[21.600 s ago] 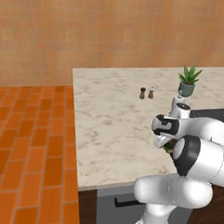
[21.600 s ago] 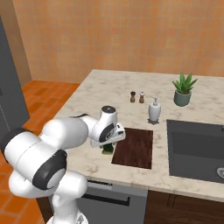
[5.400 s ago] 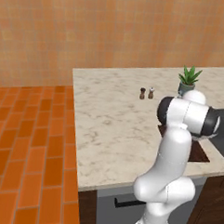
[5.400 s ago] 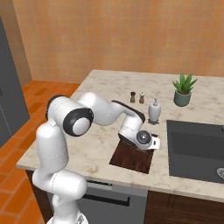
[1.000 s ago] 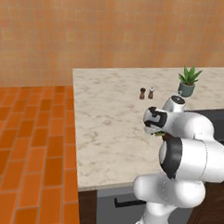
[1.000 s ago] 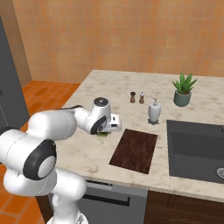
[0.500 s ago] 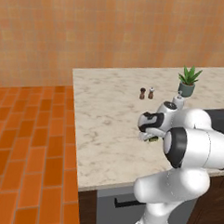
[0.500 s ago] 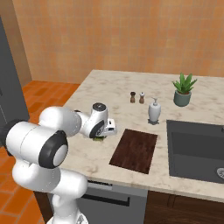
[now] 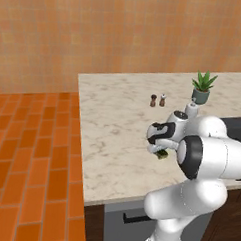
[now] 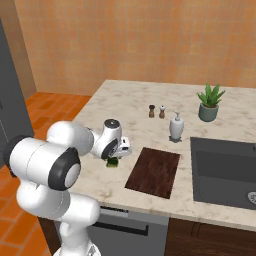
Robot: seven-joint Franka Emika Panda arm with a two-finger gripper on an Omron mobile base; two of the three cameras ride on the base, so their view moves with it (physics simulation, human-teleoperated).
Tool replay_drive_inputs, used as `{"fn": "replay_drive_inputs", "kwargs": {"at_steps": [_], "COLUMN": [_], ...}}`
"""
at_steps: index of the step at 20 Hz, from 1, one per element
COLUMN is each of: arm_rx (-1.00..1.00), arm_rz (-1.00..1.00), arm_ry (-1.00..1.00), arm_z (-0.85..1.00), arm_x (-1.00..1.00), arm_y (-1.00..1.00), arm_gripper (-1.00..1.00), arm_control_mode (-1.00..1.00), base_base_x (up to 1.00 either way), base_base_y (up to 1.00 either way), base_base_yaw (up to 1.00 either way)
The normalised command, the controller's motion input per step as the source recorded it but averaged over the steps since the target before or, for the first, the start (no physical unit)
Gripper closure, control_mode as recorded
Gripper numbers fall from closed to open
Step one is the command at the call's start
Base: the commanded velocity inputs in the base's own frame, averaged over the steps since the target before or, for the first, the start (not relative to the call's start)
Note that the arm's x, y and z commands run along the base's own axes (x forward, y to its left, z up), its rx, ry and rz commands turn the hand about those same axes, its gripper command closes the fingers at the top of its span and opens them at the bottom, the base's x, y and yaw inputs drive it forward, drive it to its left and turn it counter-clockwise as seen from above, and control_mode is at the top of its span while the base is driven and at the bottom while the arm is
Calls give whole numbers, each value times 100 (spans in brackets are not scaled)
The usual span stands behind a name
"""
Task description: Pick up the sponge from the counter and clean the cutting board by briefly scrubbing or pressing down on the cutting board. Once finished, release the sponge.
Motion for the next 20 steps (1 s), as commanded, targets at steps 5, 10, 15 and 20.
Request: {"fn": "replay_drive_inputs", "kwargs": {"at_steps": [5,10,15,20], "arm_rx": [0,0,0,0], "arm_rz": [0,0,0,0], "arm_ry": [-2,-3,-14,-18], "arm_z": [16,35,31,37], "arm_x": [-5,-29,-48,-30], "arm_y": [0,1,16,28], "arm_gripper": [-100,-100,-100,-100], "arm_control_mode": [-100,-100,-100,-100], "base_base_x": [0,0,0,0], "base_base_y": [0,0,0,0], "base_base_yaw": [0,0,0,0]}}
